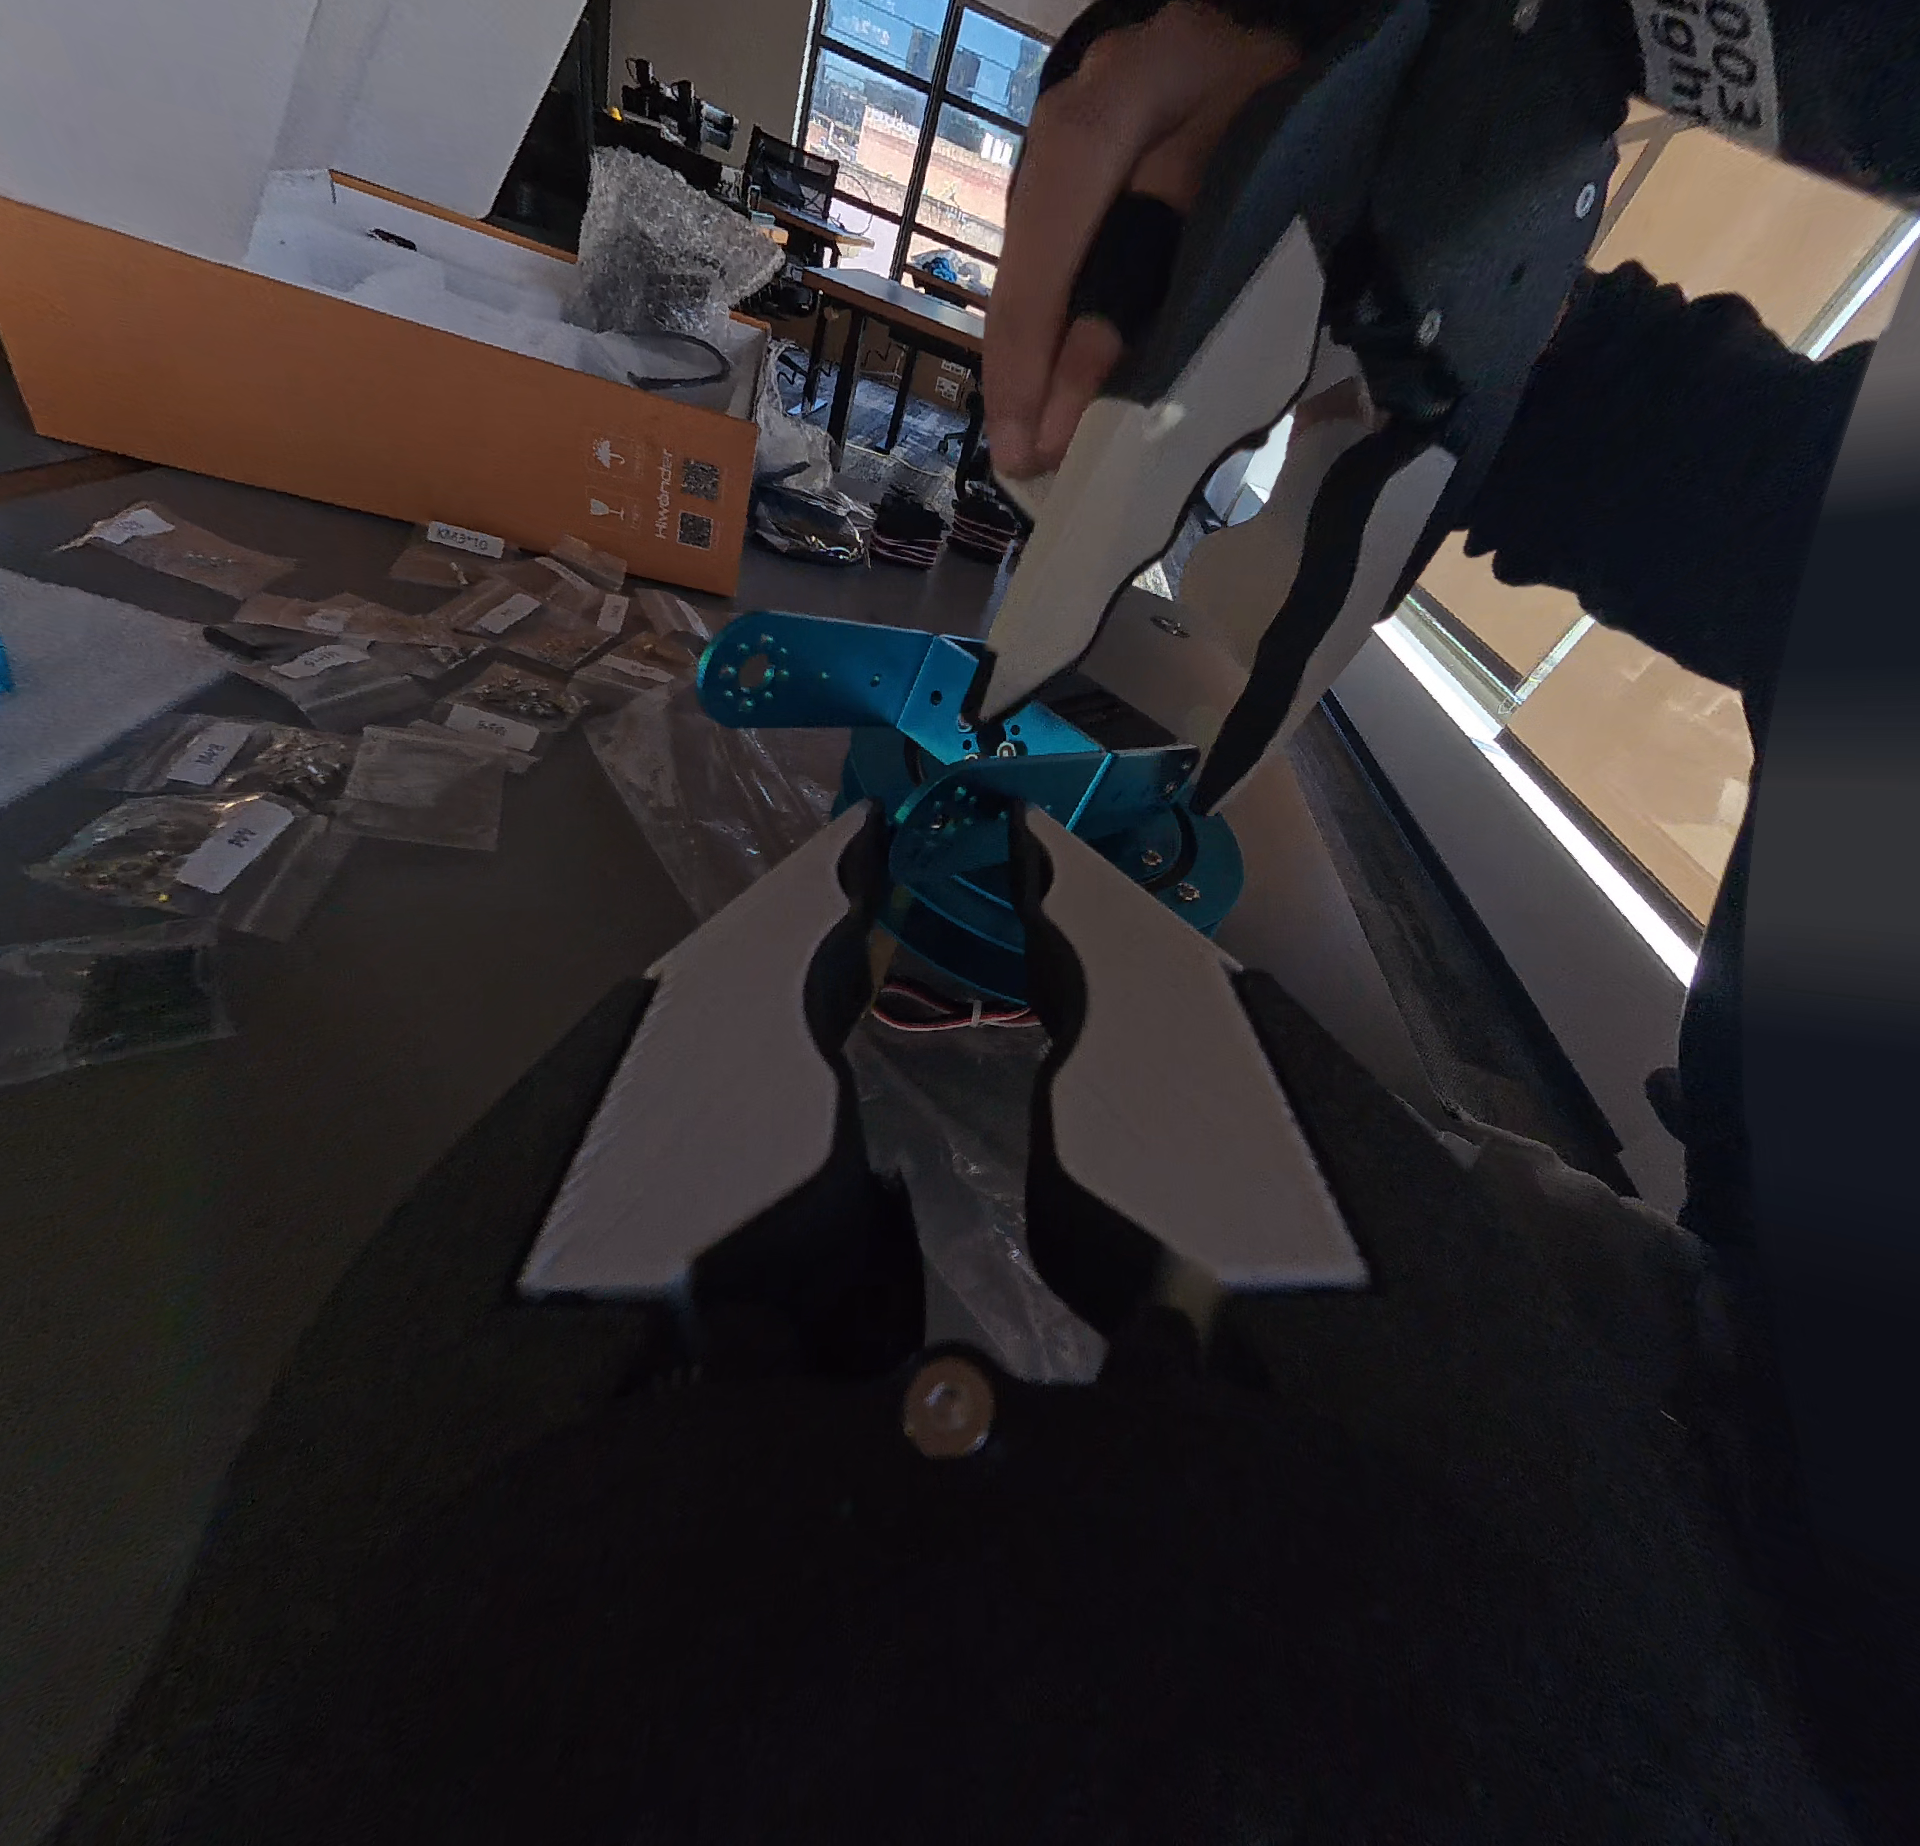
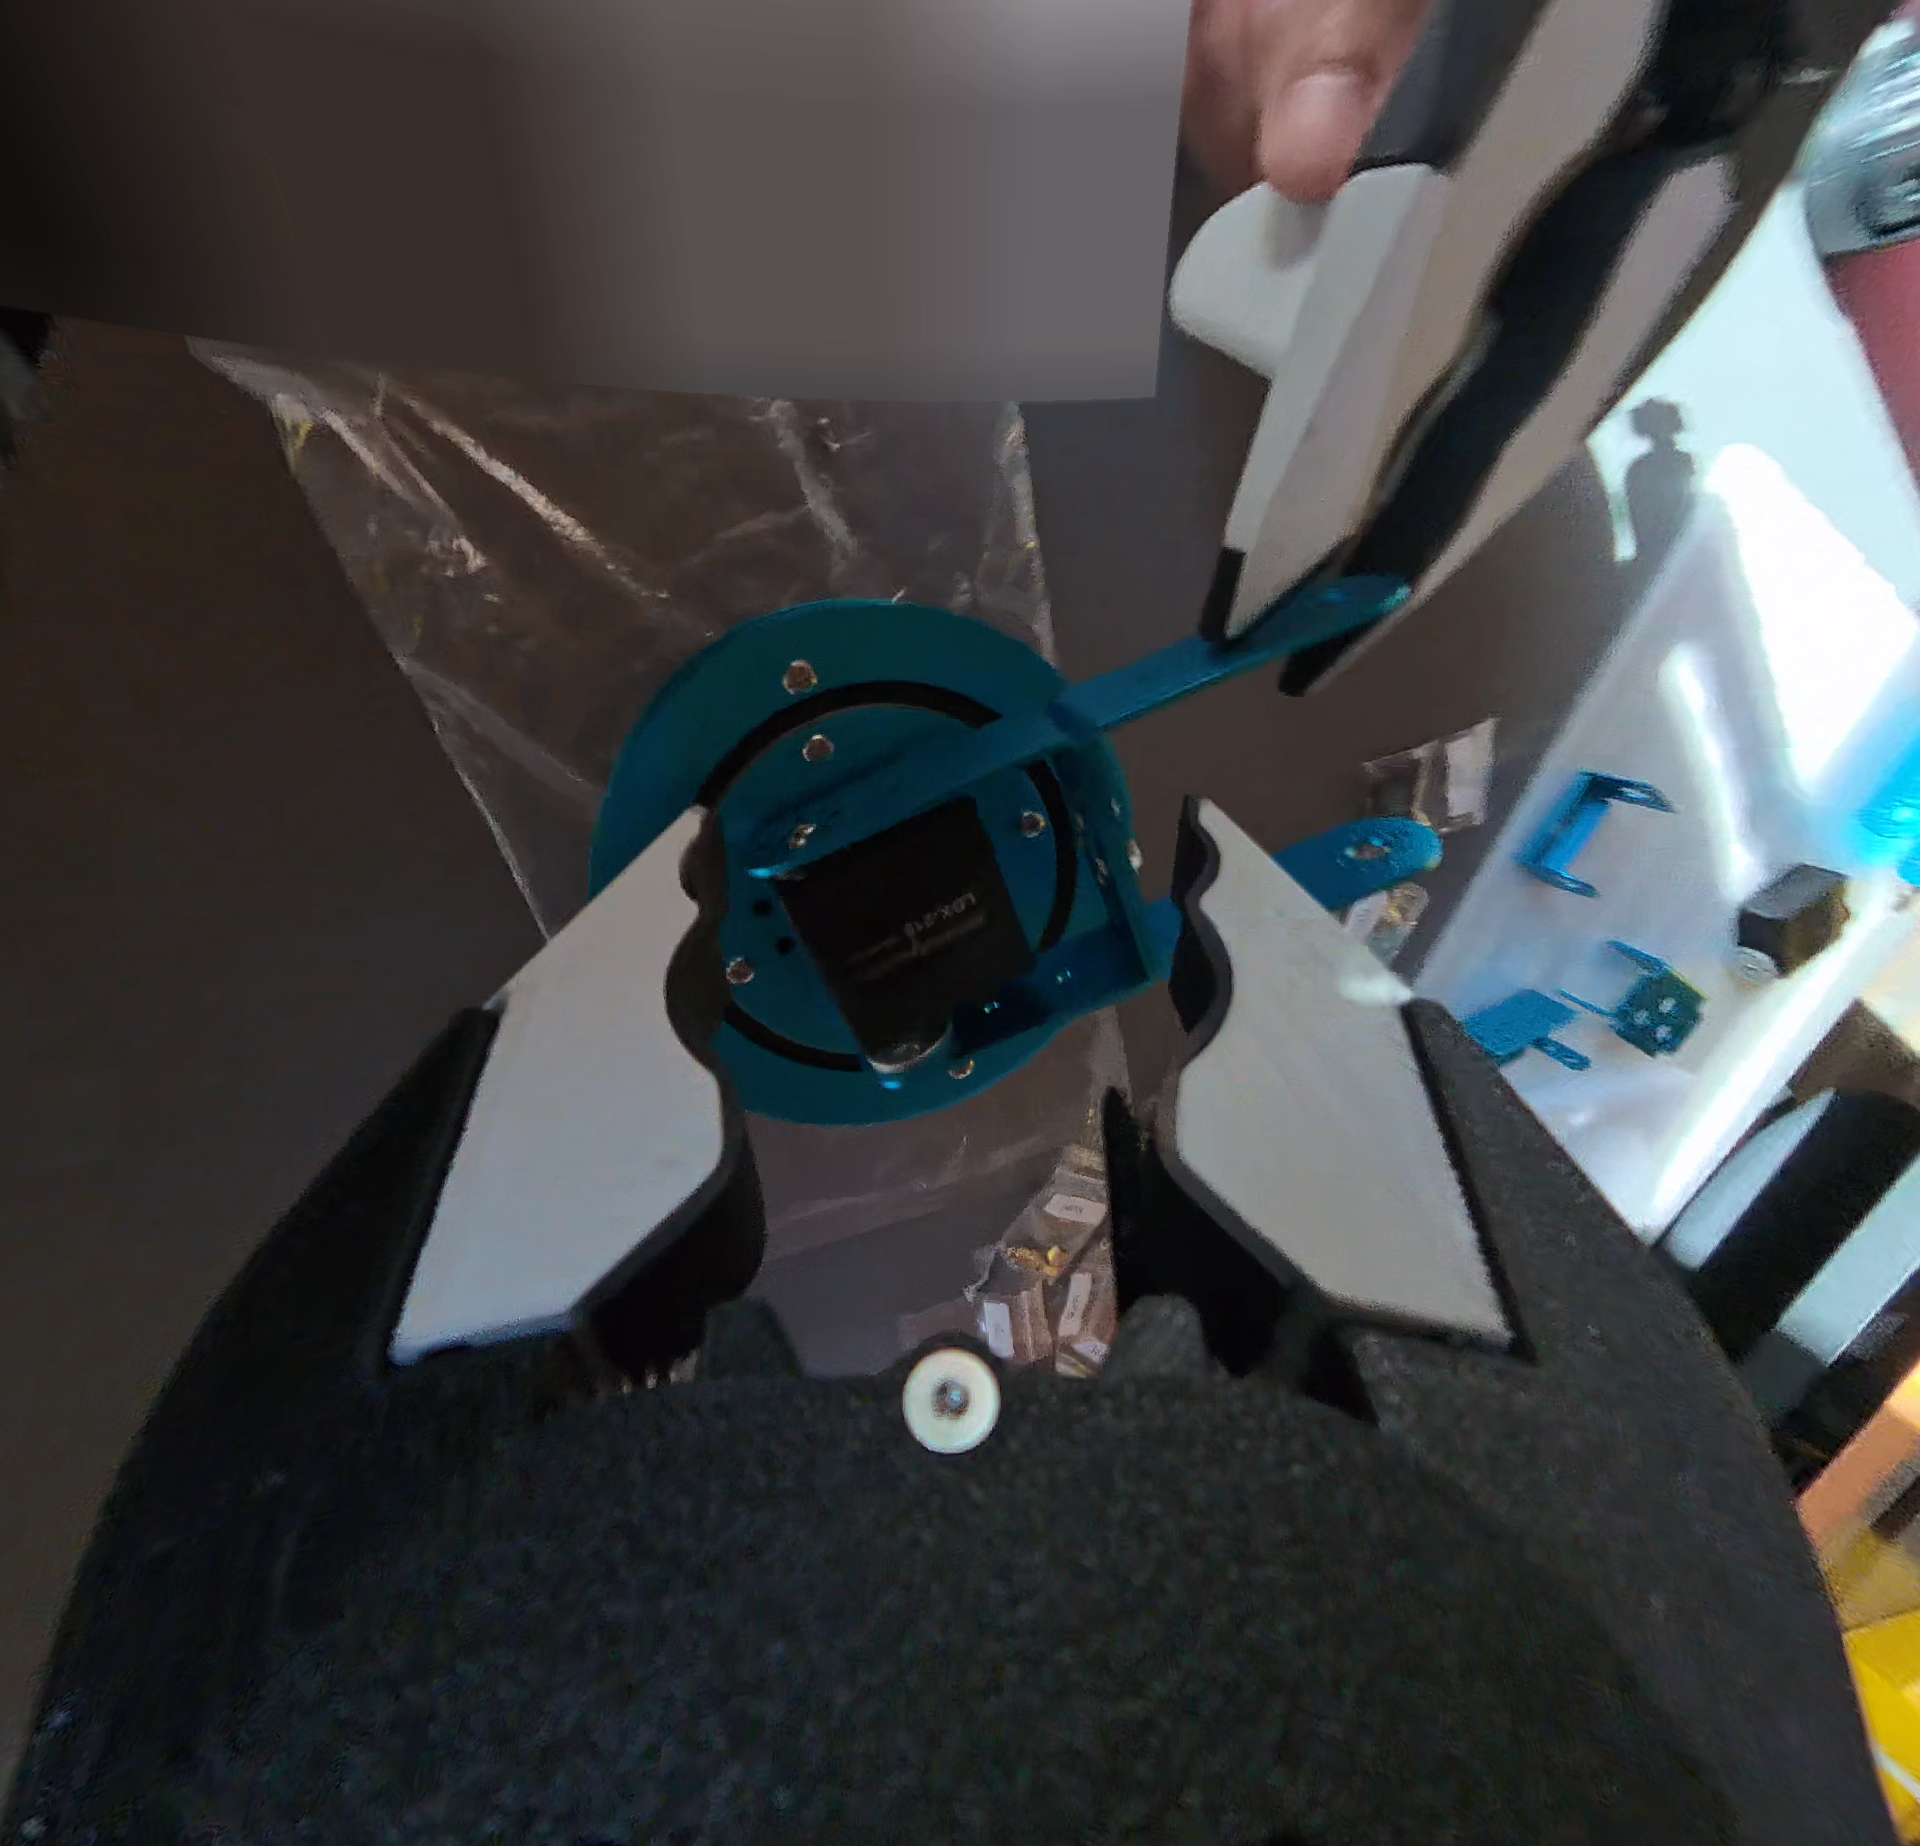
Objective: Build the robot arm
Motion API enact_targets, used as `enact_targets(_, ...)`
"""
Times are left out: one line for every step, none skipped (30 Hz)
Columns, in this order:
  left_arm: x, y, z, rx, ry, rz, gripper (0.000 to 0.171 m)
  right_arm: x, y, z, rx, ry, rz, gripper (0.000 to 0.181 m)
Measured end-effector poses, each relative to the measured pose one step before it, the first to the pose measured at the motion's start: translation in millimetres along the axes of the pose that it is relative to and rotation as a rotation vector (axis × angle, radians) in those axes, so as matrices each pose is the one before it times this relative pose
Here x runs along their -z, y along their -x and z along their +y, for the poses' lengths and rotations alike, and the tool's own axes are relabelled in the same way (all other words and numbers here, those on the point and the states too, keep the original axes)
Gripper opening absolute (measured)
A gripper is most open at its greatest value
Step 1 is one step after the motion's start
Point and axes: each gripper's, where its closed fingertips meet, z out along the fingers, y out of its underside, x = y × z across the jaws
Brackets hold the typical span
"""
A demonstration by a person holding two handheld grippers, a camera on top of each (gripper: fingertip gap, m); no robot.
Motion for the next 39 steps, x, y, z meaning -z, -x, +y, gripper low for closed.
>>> enact_targets(-0.18,0.57,0.4,0.0078,0.00236,0.0011,0.022,-5.69,1.41,4.08,0.0221,0.0331,-0.021,0.087)
enact_targets(-0.19,0.61,0.97,0.0133,0.005,-0.0004,0.021,-2.36,2.89,-0.43,0.0173,0.002,-0.0234,0.082)
enact_targets(0.15,1.21,1.0,0.0165,0.00334,-0.0064,0.022,1.41,-0.47,-4.16,0.008,-0.0236,0.0,0.077)
enact_targets(0.2,0.68,1.49,0.0249,0.00729,-0.0068,0.023,0.85,0.08,-0.35,0.0156,-0.0036,0.0033,0.074)
enact_targets(-0.18,-1.5,2.9,0.026,0.0128,0.0036,0.023,0.18,0.97,0.9,0.0088,0.0053,-0.0007,0.075)
enact_targets(-1.42,-1.12,5.94,0.0305,0.02708,0.0007,0.03,0.09,0.69,0.1,0.0098,0.0008,-0.0009,0.075)
enact_targets(-2.77,-2.54,6.72,0.0305,0.02402,0.0087,0.041,-0.29,-0.07,-0.22,0.0027,-0.0001,-0.0018,0.074)
enact_targets(-3.92,-1.49,6.44,0.0283,0.0194,0.0012,0.048,-0.2,0.08,-0.15,-0.002,0.0015,-0.0087,0.073)
enact_targets(-4.47,-1.13,5.1,0.0256,0.02152,-0.0038,0.054,-0.23,-0.05,-0.24,0.0013,0.0005,-0.0089,0.072)
enact_targets(-4.33,-1.05,2.7,0.0192,0.01508,-0.0066,0.056,-0.25,-0.01,-0.26,0.0052,-0.0005,-0.0046,0.072)
enact_targets(-4.61,1.34,0.8,0.0231,0.00674,-0.017,0.057,-0.16,-0.01,-0.29,0.0052,-0.0014,-0.001,0.072)
enact_targets(-4.88,-0.72,0.74,0.0246,0.00583,0.0063,0.058,0.07,-0.06,-0.01,-0.0017,0.0015,0.0015,0.072)
enact_targets(-4.96,1.54,3.1,0.024,0.02261,-0.0015,0.058,0.07,0.9,0.48,-0.0064,0.0073,-0.0013,0.073)
enact_targets(-4.81,2.72,4.9,0.0123,0.03179,-0.0043,0.06,0.53,2.57,1.76,0.0014,0.0172,-0.0064,0.077)
enact_targets(-2.68,-1.09,0.02,0.0204,0.0023,0.0233,0.059,0.96,1.95,3.36,0.0032,0.0296,-0.0013,0.082)
enact_targets(-2.31,0.57,0.2,0.0282,0.00683,0.0136,0.059,1.06,0.6,3.07,0.0064,0.0252,0.0051,0.083)
enact_targets(-1.91,0.79,-0.89,0.0253,0.00126,0.0083,0.058,0.57,-0.12,1.29,0.0129,0.0114,0.0086,0.083)
enact_targets(-1.73,-0.91,-1.22,0.0078,-0.00442,0.0143,0.055,-0.4,-0.97,0.37,0.0129,0.0068,0.0112,0.081)
enact_targets(-1.52,-0.69,-0.48,0.0003,-0.00059,0.0083,0.054,-1.07,-0.56,0.45,0.0137,0.0085,0.0085,0.08)
enact_targets(-1.1,-0.06,-0.15,-0.0025,0.00183,0.0005,0.054,-0.64,-0.43,1.04,0.0156,0.0112,0.0067,0.077)
enact_targets(-0.87,0.04,-0.35,-0.0019,-0.00254,-0.0023,0.053,0.03,0.01,0.57,0.0039,0.0087,-0.0005,0.077)
enact_targets(-0.44,-0.19,0.09,0.0019,-0.00539,-0.002,0.053,0.03,0.45,0.38,-0.0068,0.0052,-0.008,0.077)
enact_targets(-0.36,-0.31,0.24,0.0069,-0.00833,-0.0008,0.052,0.09,0.48,-0.22,-0.0026,-0.0072,-0.0034,0.076)
enact_targets(-0.26,-0.35,0.15,0.0065,-0.00994,-0.0019,0.052,-0.08,0.54,-0.33,-0.0043,-0.0142,-0.004,0.076)
enact_targets(-0.33,-0.18,0.17,-0.001,-0.00786,-0.0032,0.051,-0.09,0.59,0.0,-0.011,-0.0118,-0.0093,0.075)
enact_targets(-0.41,-0.21,0.09,0.0021,-0.00152,-0.0016,0.05,-0.06,0.6,0.0,-0.003,-0.0076,-0.0059,0.075)
enact_targets(-0.02,0.1,-0.17,-0.0003,-0.00022,-0.0006,0.05,-0.06,0.05,-0.01,0.0001,-0.0049,0.0004,0.075)
enact_targets(0.13,0.25,-0.13,0.0009,-0.00335,-0.0007,0.05,0.06,-0.21,0.02,-0.001,-0.0008,0.0021,0.074)
enact_targets(0.22,0.28,-0.22,0.0021,-0.00438,-0.0005,0.049,-0.15,-0.39,-0.01,-0.0029,-0.0035,0.0028,0.074)
enact_targets(0.28,0.36,-0.24,0.0016,-0.00301,-0.0003,0.048,-0.09,-0.44,-0.21,-0.0074,-0.0096,0.0031,0.074)
enact_targets(0.05,0.23,-0.21,0.0001,-0.00094,-0.0019,0.048,-0.05,-0.26,0.04,-0.0068,-0.0097,0.0019,0.074)
enact_targets(0.03,0.25,-0.31,-0.0002,-0.00263,-0.0016,0.048,-0.06,-0.34,0.23,-0.002,-0.0053,0.0036,0.074)
enact_targets(-0.21,0.03,0.12,-0.0019,-0.00176,-0.0012,0.048,0.14,0.09,0.16,-0.004,-0.0009,0.0004,0.074)
enact_targets(-0.11,-0.1,0.05,-0.0012,-0.00073,-0.0032,0.048,0.02,0.12,0.26,0.0022,0.0029,-0.0008,0.074)
enact_targets(0.18,0.18,0.01,-0.0001,-0.00184,-0.0025,0.048,0.01,-0.08,0.13,0.002,0.003,-0.0022,0.074)
enact_targets(0.08,0.03,0.09,0.0015,0.00016,-0.0002,0.047,-0.19,0.0,-0.01,-0.0016,-0.0014,-0.0051,0.073)
enact_targets(0.31,0.1,0.01,-0.0002,0.00067,-0.0015,0.047,-0.13,-0.1,-0.22,-0.0002,-0.0048,-0.0035,0.073)
enact_targets(0.45,0.37,-0.19,-0.0017,-0.0011,-0.0035,0.047,-0.19,-0.21,-0.19,-0.0065,-0.0085,-0.0016,0.074)
enact_targets(0.27,0.19,0.0,-0.0028,0.0021,-0.0006,0.047,-0.34,-0.2,0.23,-0.0273,-0.0076,-0.0048,0.075)
